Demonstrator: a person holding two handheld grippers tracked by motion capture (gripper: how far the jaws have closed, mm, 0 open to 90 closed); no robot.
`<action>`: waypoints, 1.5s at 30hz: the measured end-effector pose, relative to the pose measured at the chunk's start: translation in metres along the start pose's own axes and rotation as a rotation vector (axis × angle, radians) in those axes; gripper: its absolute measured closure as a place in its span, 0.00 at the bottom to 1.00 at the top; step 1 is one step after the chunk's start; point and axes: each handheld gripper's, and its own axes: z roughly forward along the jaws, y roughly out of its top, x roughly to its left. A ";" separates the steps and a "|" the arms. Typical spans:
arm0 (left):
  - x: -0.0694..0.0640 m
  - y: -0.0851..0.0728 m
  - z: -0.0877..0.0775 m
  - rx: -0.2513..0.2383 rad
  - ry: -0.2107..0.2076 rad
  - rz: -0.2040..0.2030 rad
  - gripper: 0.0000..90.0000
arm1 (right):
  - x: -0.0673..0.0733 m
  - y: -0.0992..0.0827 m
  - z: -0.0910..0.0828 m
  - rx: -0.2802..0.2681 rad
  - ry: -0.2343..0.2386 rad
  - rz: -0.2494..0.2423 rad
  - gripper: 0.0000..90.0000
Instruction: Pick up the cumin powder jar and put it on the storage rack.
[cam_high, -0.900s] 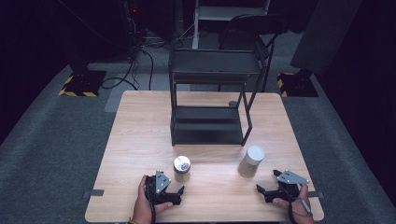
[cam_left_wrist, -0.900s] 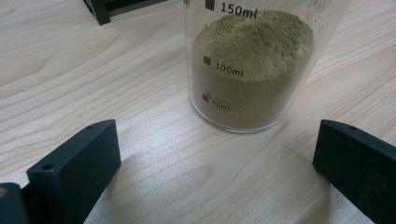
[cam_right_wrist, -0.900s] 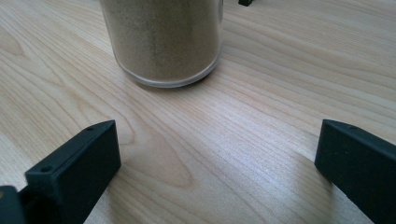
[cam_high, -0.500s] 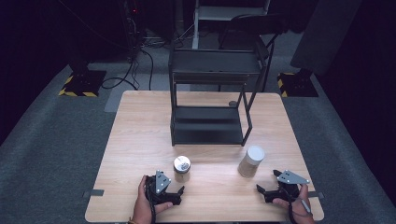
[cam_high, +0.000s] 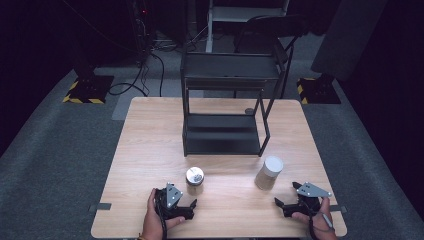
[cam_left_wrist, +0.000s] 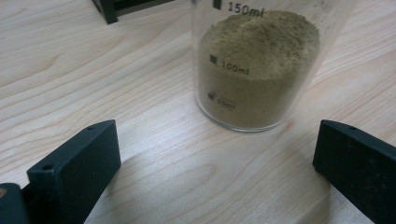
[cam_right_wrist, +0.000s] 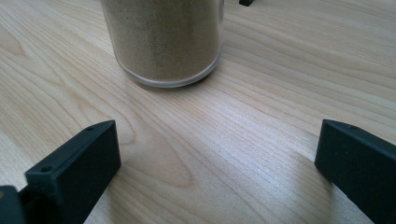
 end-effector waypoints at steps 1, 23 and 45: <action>0.000 -0.001 0.000 -0.004 0.000 0.003 0.02 | 0.000 0.000 0.000 0.000 0.000 0.000 0.00; -0.001 0.032 0.006 -0.098 -0.085 -0.051 0.06 | 0.000 0.000 0.000 0.000 -0.002 0.002 0.00; -0.005 0.036 0.021 -0.131 -0.060 -0.035 0.30 | 0.002 0.000 0.000 0.001 -0.010 0.008 0.00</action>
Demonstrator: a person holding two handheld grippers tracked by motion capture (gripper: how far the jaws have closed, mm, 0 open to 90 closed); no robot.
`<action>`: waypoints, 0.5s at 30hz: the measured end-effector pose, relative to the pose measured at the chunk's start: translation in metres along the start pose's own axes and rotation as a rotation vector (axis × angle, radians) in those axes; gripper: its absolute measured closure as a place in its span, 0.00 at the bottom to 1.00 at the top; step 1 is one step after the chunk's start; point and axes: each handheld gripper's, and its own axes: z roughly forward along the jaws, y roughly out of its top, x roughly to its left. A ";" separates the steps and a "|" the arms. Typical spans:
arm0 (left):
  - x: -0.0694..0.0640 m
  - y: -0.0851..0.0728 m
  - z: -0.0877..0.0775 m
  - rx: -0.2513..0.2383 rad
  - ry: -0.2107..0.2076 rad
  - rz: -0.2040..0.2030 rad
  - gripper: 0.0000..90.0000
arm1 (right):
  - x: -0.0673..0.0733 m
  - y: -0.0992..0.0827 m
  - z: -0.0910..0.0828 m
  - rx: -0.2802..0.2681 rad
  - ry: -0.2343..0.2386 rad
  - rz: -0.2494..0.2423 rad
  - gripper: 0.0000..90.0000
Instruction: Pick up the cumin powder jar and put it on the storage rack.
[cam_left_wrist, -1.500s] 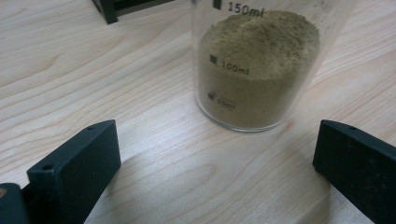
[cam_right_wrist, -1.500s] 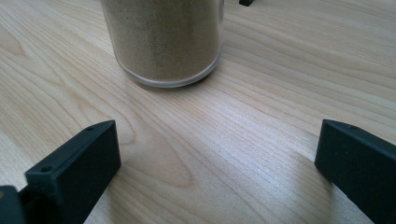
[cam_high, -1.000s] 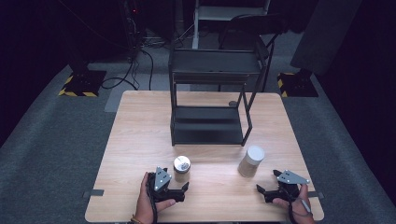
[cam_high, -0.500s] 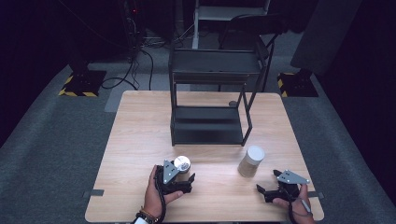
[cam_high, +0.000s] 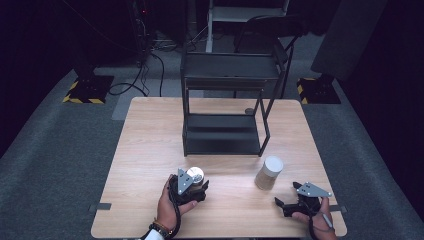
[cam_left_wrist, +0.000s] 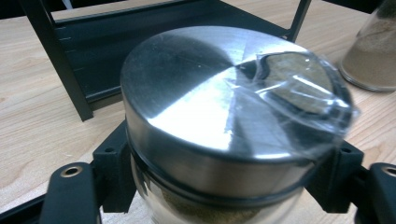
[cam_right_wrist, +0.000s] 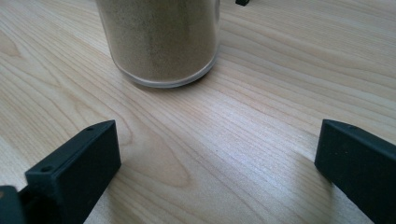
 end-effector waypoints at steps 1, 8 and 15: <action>0.000 0.000 0.000 -0.002 0.004 0.001 0.31 | 0.000 0.000 0.000 0.000 0.000 0.000 0.00; 0.002 -0.002 0.000 -0.011 -0.007 0.011 0.34 | 0.000 0.000 0.000 0.000 -0.002 0.002 0.00; 0.000 -0.006 0.002 -0.031 -0.003 0.018 0.34 | 0.001 0.000 0.000 -0.001 -0.005 0.002 0.00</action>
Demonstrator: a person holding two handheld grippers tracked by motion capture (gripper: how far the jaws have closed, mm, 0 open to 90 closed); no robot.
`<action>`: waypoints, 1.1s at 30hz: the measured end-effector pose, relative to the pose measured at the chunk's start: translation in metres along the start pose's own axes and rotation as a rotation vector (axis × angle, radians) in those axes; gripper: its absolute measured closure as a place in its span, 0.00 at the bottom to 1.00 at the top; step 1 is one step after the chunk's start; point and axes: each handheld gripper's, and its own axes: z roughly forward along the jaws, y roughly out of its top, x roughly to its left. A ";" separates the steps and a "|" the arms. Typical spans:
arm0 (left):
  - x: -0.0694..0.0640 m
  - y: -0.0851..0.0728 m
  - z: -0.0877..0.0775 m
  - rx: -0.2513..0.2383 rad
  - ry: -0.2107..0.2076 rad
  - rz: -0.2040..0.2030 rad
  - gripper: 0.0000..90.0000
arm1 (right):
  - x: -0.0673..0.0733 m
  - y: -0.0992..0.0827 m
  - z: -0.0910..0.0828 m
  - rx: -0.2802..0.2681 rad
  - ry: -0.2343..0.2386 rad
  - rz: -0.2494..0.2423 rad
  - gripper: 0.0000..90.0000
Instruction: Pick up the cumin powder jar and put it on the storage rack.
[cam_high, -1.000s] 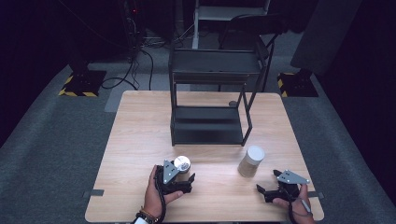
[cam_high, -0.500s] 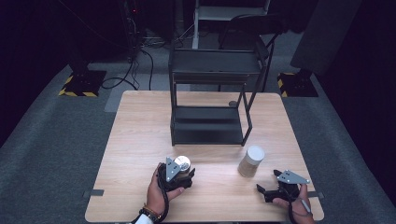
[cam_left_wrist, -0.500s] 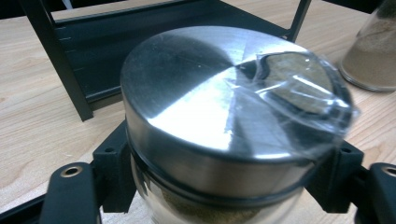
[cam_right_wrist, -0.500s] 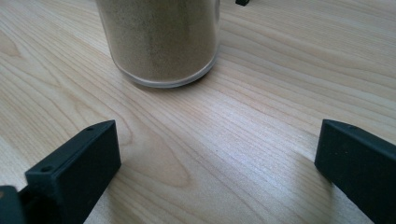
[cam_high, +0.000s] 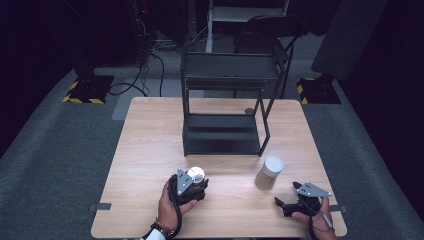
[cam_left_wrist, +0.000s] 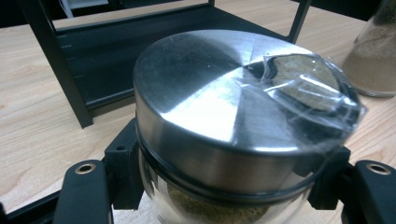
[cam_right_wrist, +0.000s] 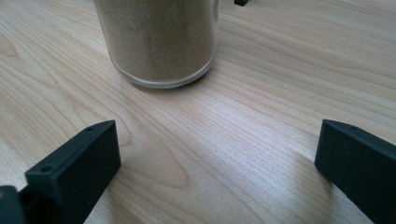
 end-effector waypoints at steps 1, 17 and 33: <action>0.000 0.000 0.001 -0.003 -0.001 -0.002 0.34 | 0.000 0.000 0.000 0.000 -0.001 0.000 0.00; 0.008 0.037 0.001 -0.015 0.015 -0.025 0.34 | 0.001 0.000 0.000 -0.002 -0.005 -0.002 0.00; 0.032 0.127 0.002 -0.070 0.014 -0.038 0.34 | 0.001 0.000 0.000 0.000 -0.005 0.003 0.00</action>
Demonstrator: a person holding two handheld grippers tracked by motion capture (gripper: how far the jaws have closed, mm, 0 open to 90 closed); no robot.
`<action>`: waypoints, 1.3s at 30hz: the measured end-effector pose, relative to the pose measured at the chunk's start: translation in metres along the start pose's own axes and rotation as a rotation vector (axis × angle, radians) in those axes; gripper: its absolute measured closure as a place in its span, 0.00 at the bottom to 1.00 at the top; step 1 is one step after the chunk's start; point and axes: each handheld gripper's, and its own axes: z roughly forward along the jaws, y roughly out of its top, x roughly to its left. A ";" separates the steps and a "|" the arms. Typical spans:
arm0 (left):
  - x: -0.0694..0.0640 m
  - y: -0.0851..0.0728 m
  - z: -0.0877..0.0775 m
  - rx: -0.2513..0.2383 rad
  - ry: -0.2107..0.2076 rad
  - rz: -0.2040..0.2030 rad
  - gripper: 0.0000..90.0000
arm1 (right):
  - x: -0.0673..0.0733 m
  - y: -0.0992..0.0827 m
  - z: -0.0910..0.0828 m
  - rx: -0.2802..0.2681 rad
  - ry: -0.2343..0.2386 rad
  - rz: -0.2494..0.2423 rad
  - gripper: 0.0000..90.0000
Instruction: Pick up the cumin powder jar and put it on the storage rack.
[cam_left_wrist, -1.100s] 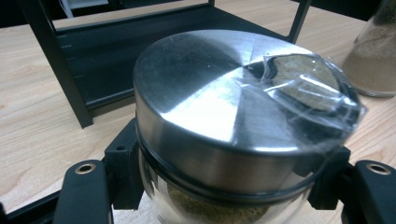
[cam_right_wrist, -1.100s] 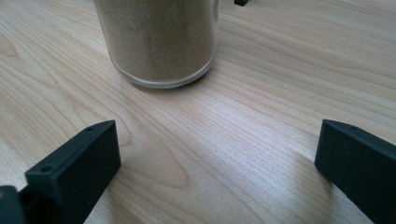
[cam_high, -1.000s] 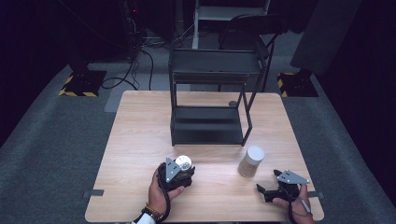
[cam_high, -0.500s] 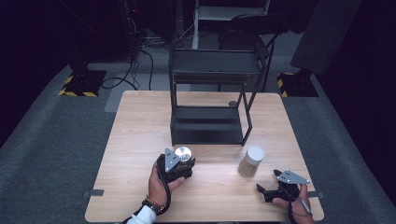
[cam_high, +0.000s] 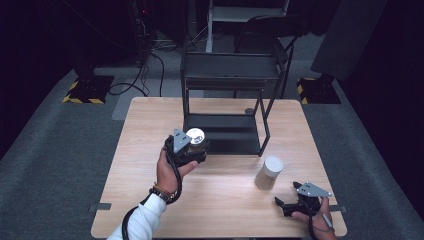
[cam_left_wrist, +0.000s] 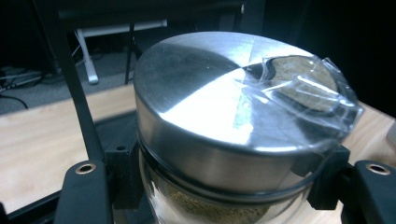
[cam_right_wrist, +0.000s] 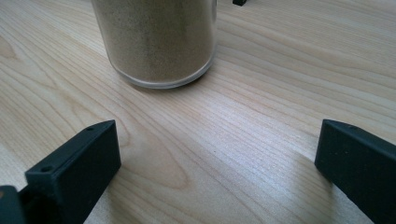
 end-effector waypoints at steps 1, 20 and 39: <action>0.001 0.005 0.001 -0.005 -0.003 0.000 0.34 | 0.000 0.000 0.000 0.000 0.000 0.000 0.00; 0.017 0.104 0.009 -0.029 -0.052 0.031 0.34 | 0.001 0.000 0.000 0.000 -0.006 0.006 0.00; 0.020 0.173 0.017 -0.046 -0.076 0.042 0.34 | 0.000 0.000 0.000 0.000 -0.005 0.005 0.00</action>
